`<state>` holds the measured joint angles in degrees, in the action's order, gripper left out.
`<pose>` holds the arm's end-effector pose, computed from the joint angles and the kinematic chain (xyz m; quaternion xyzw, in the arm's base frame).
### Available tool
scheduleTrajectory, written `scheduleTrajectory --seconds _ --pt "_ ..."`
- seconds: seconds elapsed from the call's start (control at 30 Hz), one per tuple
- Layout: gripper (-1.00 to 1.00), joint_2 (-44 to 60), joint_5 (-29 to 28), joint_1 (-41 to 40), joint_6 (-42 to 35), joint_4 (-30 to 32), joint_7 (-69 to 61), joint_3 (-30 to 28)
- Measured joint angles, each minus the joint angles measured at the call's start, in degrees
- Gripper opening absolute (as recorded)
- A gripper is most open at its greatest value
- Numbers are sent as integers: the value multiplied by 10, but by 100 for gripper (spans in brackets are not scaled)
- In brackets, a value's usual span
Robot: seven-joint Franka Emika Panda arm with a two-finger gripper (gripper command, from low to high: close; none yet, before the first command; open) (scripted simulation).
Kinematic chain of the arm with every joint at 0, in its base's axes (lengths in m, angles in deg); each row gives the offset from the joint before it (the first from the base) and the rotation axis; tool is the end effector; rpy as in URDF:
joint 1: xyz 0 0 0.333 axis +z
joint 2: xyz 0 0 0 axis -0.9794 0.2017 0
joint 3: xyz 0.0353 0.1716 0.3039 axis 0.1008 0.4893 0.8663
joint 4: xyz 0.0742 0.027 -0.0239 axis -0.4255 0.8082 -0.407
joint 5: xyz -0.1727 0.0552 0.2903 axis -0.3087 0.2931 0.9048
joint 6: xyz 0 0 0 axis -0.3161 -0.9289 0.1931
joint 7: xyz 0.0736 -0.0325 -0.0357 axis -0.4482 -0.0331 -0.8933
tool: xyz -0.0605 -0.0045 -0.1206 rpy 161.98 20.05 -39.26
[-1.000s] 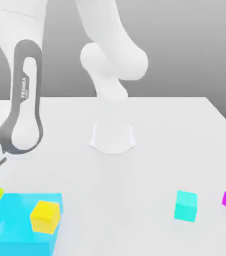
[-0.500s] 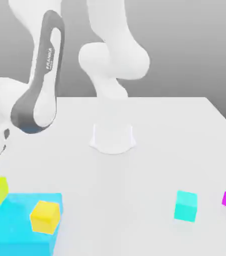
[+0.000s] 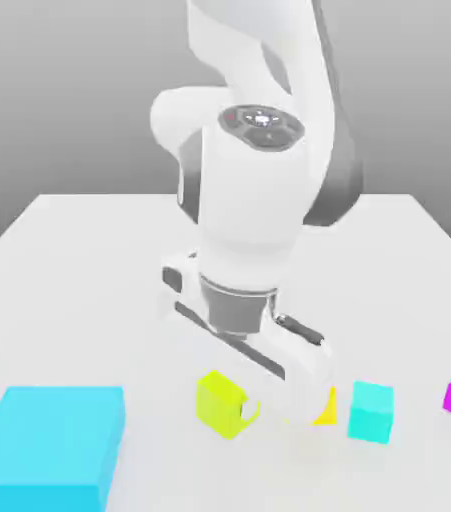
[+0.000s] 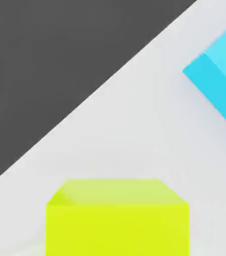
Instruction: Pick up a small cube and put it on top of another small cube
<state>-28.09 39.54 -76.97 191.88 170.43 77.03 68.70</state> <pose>0.4176 0.1153 0.3153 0.8136 -0.5807 0.0164 0.0250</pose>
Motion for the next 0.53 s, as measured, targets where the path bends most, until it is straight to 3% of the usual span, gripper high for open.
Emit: scheduleTrajectory --seconds 0.13,0.27,0.5,0.53 --pt "-100 -29 43 118 24 48 -43 16" --pt "-100 -41 72 126 63 92 -62 8" --pt "-100 54 10 131 161 95 -16 -11" --pt "100 68 1 135 174 95 -10 -16"
